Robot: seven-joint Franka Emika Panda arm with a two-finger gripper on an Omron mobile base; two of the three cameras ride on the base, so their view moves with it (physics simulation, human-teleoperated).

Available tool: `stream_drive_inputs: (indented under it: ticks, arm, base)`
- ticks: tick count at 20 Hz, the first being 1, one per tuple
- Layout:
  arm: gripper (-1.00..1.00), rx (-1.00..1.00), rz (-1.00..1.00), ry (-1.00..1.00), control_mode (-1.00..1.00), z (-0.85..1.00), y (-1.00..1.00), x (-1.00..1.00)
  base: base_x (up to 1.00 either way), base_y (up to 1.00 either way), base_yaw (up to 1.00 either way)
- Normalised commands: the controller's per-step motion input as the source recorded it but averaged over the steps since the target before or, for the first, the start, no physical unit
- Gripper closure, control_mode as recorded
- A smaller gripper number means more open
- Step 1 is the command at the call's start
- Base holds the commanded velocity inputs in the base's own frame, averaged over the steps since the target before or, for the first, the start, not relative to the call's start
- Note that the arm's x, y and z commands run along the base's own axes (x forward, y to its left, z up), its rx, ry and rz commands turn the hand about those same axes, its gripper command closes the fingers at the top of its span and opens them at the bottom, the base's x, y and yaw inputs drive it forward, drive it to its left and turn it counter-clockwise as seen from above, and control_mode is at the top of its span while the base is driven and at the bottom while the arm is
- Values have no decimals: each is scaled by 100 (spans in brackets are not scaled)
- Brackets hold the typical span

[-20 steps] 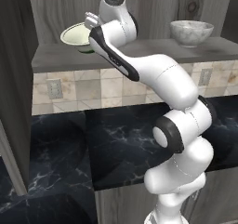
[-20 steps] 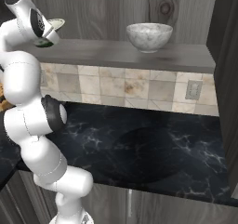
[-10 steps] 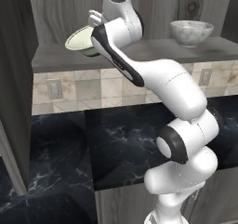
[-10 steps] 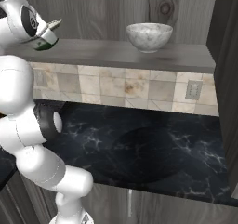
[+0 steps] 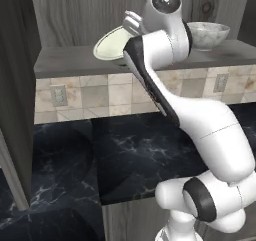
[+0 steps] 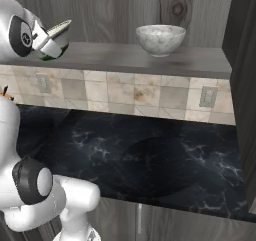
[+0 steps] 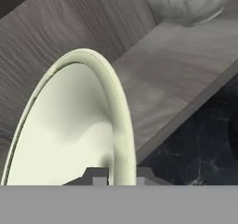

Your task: Pick up the bowls from the cabinet and place each bowl in front of a stool on the dining counter.

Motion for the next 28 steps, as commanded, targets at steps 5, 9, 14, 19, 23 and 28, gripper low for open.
stream_drive_inputs:
  ticks: [5, 9, 14, 19, 23, 28]
  arm:
    - [100, 31, -3, -1, -100, 6, -83, -100]
    - [100, 42, 0, 0, -100, 3, -84, -100]
    - [100, 27, 0, -1, -100, 1, -60, -77]
    - [100, 1, 0, -3, -100, -4, -2, -37]
    - [100, 0, 0, -3, -100, 0, -1, -32]
    - [100, 0, 0, -1, -100, -4, -7, -34]
  base:
    - [0, 0, 0]
    - [0, 0, 0]
    - [0, 0, 0]
    - [0, 0, 0]
    - [0, 0, 0]
    - [0, 0, 0]
